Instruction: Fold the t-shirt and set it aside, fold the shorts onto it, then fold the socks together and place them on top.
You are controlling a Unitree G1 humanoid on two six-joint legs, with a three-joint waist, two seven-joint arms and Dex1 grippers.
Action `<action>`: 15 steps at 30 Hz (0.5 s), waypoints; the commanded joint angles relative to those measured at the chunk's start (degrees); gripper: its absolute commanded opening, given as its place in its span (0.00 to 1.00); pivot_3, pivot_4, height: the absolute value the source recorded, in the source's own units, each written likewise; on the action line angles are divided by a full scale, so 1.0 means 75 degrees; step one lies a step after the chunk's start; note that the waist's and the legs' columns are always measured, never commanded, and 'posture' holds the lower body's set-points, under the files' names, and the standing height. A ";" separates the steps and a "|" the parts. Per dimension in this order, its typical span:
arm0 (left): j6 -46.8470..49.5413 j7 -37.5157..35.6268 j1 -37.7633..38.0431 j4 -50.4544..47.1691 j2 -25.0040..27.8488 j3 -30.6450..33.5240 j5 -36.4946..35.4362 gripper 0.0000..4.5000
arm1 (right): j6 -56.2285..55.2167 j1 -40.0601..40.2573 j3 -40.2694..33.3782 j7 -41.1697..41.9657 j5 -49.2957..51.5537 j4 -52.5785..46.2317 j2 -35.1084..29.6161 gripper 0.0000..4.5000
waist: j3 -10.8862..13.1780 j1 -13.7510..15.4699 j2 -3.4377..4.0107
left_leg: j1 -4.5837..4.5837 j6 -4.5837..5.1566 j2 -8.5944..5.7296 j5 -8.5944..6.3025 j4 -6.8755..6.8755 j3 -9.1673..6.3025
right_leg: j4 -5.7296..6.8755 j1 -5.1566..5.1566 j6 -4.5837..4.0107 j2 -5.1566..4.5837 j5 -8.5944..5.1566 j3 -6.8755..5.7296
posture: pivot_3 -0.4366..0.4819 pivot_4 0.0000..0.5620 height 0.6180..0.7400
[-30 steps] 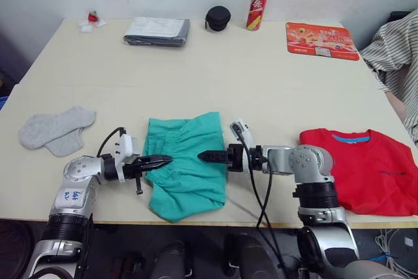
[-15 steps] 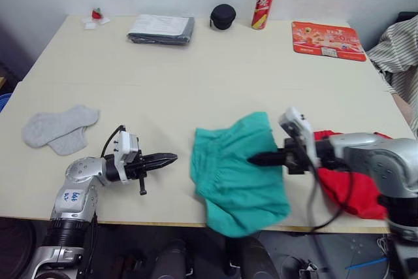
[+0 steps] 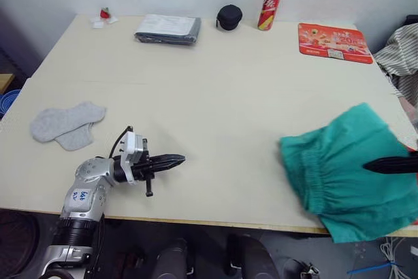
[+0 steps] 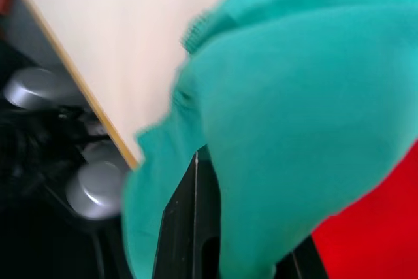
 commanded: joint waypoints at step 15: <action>0.0409 -0.0086 0.0215 -0.0533 0.0445 0.0275 -0.0188 0.00 | -0.4875 -0.3701 0.2364 -0.1431 -0.2707 0.6241 0.1631 0.12 | 0.0049 -0.0214 0.0085 | 0.0006 -0.0025 -0.0002 0.0022 0.0015 0.0011 | 0.0025 -0.0003 -0.0007 0.0001 0.0010 0.0001 | 0.48 0.27 1.00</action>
